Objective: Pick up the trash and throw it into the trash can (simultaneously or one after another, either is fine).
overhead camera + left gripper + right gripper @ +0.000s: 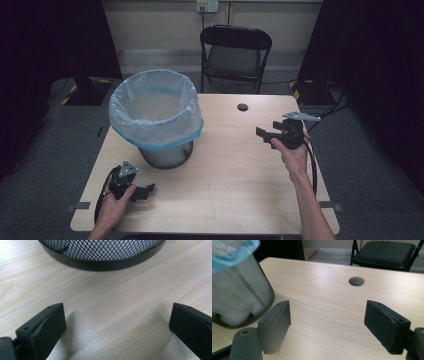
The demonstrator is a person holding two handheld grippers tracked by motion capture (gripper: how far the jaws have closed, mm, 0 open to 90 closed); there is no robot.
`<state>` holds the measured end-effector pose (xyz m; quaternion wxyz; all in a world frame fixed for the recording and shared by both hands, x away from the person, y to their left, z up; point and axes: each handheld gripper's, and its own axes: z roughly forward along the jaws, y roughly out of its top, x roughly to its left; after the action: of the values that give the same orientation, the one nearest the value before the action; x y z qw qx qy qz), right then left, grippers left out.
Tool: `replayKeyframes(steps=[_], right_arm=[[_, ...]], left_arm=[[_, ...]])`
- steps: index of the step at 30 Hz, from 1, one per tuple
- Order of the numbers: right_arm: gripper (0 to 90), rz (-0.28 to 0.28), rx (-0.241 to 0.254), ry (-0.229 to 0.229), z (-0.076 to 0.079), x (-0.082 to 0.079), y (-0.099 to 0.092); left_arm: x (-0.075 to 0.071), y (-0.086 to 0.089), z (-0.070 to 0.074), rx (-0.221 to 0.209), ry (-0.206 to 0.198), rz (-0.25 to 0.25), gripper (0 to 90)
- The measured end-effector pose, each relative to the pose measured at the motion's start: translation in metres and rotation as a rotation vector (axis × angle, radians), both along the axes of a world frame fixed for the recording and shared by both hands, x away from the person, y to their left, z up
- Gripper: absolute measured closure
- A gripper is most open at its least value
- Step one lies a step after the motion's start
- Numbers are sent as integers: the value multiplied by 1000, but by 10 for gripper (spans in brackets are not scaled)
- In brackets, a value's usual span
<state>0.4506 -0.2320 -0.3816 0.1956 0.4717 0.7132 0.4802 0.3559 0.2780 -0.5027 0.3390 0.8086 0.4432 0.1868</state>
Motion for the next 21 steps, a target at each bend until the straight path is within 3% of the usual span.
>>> replayKeyframes(steps=[3, 9, 17, 21], right_arm=[[206, -12, -21, 20, -9, -4, -5], [232, -51, -107, 55, -34, -16, -14], [202, -66, -112, 144, -63, -25, -28], [207, -80, -121, 154, -71, -30, -32]], left_arm=[[0, 0, 0, 0, 0, 0, 3], [0, 0, 0, 1, 1, 0, 3], [0, 0, 0, 0, 0, 1, 3], [0, 0, 0, 0, 0, 1, 3]])
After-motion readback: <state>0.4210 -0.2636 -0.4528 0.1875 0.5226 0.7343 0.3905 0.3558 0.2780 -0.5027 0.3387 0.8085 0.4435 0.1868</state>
